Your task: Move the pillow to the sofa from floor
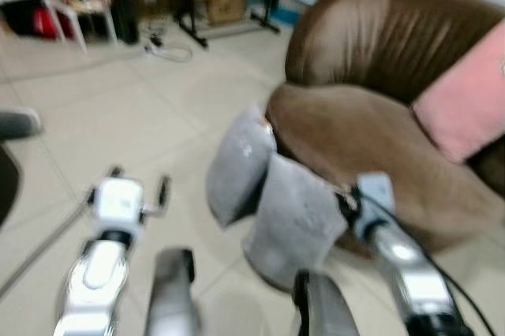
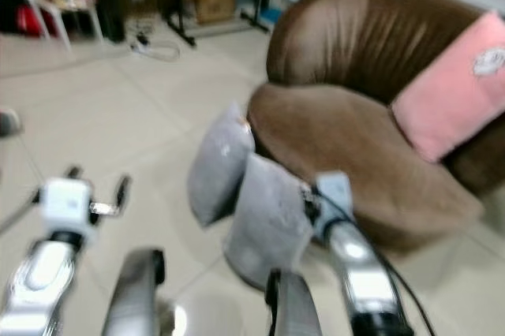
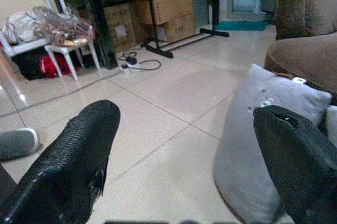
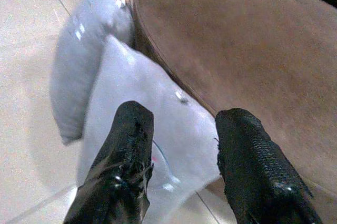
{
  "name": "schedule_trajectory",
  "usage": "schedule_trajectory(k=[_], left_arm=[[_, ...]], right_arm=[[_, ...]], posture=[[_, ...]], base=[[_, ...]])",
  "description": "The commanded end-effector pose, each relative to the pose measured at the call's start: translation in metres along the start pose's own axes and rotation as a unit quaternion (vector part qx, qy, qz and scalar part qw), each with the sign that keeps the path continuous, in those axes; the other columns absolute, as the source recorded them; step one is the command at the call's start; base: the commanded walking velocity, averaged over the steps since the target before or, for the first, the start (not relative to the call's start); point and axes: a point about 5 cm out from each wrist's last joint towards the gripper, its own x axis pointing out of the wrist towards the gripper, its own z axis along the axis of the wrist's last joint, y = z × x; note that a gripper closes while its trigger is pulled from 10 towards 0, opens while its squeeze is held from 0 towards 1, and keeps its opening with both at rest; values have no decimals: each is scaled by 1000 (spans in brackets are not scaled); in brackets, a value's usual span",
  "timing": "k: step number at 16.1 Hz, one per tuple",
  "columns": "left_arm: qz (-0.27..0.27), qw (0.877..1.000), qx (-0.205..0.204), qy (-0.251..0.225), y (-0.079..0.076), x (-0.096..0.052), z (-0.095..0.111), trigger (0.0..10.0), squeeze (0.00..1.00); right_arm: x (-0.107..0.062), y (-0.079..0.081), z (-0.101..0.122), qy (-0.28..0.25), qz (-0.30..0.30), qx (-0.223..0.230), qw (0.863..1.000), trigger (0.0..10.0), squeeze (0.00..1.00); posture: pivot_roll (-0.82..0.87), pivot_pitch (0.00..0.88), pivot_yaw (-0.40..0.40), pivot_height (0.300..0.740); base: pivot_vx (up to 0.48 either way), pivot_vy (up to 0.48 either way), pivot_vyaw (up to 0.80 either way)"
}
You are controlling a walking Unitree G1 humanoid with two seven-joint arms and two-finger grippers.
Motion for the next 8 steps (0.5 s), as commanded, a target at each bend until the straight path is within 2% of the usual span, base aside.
schedule_trajectory(k=[1,8], left_arm=[[-11,1000,-6,-18,-7,4,8,10000,0],[-17,1000,-7,-25,-7,8,10,10000,0]], right_arm=[[0,-12,3,-5,-17,-7,1000,10000,0],[4,-14,6,-8,-16,-14,1000,10000,0]], posture=[[2,0,-103,535],[1,0,-94,535]], base=[[289,0,0],[295,0,0]])
